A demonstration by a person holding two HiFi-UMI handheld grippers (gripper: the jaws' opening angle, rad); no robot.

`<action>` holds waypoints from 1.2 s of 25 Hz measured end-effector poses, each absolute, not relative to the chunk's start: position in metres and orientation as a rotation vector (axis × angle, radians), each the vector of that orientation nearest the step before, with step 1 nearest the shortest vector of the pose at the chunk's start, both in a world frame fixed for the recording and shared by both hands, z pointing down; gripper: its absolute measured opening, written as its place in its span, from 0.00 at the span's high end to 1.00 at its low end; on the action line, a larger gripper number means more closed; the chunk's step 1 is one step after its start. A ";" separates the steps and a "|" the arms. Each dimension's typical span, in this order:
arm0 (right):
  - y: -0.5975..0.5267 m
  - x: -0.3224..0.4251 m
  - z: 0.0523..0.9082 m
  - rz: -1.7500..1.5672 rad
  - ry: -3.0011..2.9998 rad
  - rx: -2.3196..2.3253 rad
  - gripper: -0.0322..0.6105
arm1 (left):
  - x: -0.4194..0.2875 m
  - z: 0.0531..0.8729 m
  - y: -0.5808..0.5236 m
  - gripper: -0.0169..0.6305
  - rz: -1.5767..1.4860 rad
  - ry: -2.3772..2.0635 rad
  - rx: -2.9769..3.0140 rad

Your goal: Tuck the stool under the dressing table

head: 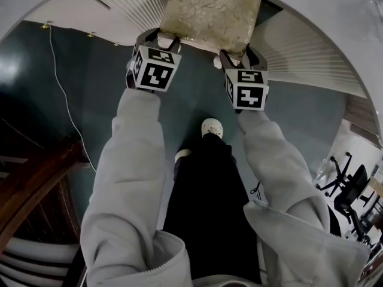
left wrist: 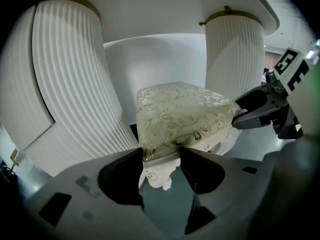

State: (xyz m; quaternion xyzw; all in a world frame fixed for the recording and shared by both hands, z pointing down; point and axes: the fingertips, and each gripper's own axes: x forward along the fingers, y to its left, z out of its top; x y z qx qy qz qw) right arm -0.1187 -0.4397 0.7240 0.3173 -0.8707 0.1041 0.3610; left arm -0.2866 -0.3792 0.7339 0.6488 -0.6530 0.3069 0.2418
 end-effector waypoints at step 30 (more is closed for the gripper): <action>-0.382 -0.081 0.679 0.297 -2.271 0.787 0.42 | -0.255 0.695 -0.310 0.62 0.628 -1.781 1.674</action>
